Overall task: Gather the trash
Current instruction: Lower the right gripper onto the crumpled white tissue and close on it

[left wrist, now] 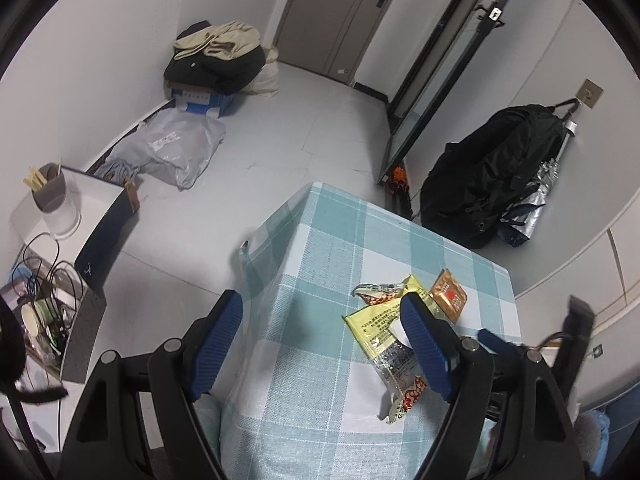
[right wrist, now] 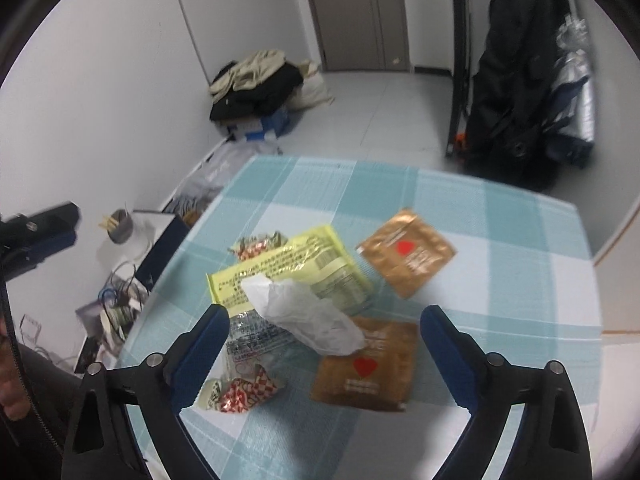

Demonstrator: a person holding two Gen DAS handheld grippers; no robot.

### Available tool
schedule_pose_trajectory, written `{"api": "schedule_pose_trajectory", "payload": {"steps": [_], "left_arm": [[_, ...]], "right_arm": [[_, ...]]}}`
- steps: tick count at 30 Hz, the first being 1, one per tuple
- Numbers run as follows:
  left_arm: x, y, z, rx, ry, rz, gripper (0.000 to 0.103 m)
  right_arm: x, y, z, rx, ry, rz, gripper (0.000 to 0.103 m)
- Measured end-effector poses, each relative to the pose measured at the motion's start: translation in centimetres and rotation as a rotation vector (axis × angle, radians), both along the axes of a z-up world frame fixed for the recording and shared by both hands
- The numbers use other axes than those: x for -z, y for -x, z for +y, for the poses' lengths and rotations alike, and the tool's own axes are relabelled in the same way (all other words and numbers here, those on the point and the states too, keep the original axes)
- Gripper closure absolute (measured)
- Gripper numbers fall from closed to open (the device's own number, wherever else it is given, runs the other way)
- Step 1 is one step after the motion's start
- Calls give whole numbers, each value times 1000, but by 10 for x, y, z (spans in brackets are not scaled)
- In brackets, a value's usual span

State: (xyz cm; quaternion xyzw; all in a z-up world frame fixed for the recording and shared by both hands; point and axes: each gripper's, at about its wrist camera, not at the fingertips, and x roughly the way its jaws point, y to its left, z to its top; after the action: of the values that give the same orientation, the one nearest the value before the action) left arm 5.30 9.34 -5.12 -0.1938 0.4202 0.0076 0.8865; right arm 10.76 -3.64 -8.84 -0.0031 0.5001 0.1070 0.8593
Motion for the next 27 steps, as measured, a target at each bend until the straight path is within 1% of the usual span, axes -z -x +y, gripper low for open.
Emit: {"api": "schedule_pose_trajectory", "payload": {"steps": [1,2,3,6,7,8,9,10,12,13,15,18,19,20,23,27], "left_arm": [[0,-1,1,-4,3,4,25],[0,-1,2,-10,7,2,25],[0,-2,3,-15,5,2,25],[-1,-3,3,-17,0,2,25],[-1,-3,4,-18,-2,4,25],[0,-2,4,-18,-2,5,25],[1,-2,5,-18,-2,6,25],[1,-2,5,-19,-2,10,25],[3,-3,6,-21,1,17,25],[4,-4,6,-20,5,21,25],[5,-4,6,-19,4,26,25],[5,-5,4,-15,-11,29,25],[6,-6,3,-12,-13,33,25],[7,-7,2,-10,-13,36,25],[9,-7,0,-1,-22,43,25],[16,-7,-4,15,-37,66,25]], "right_arm": [[5,-3,2,0,1,11,12],[11,-7,4,-1,-4,27,18],[14,-10,5,4,-9,37,21],[26,-17,8,35,-40,67,26],[29,-19,8,43,-42,74,28],[33,-20,10,48,-43,82,33],[35,-19,12,53,-26,84,36],[34,-19,14,52,-12,71,39],[35,-18,19,29,3,70,52],[35,-17,21,24,14,67,53],[34,-14,25,6,47,49,65],[32,-10,25,-9,57,34,75],[31,-9,25,-12,58,32,77],[30,-7,24,-19,54,31,82],[23,-2,22,-42,56,16,87],[8,6,19,-75,45,-7,89]]}}
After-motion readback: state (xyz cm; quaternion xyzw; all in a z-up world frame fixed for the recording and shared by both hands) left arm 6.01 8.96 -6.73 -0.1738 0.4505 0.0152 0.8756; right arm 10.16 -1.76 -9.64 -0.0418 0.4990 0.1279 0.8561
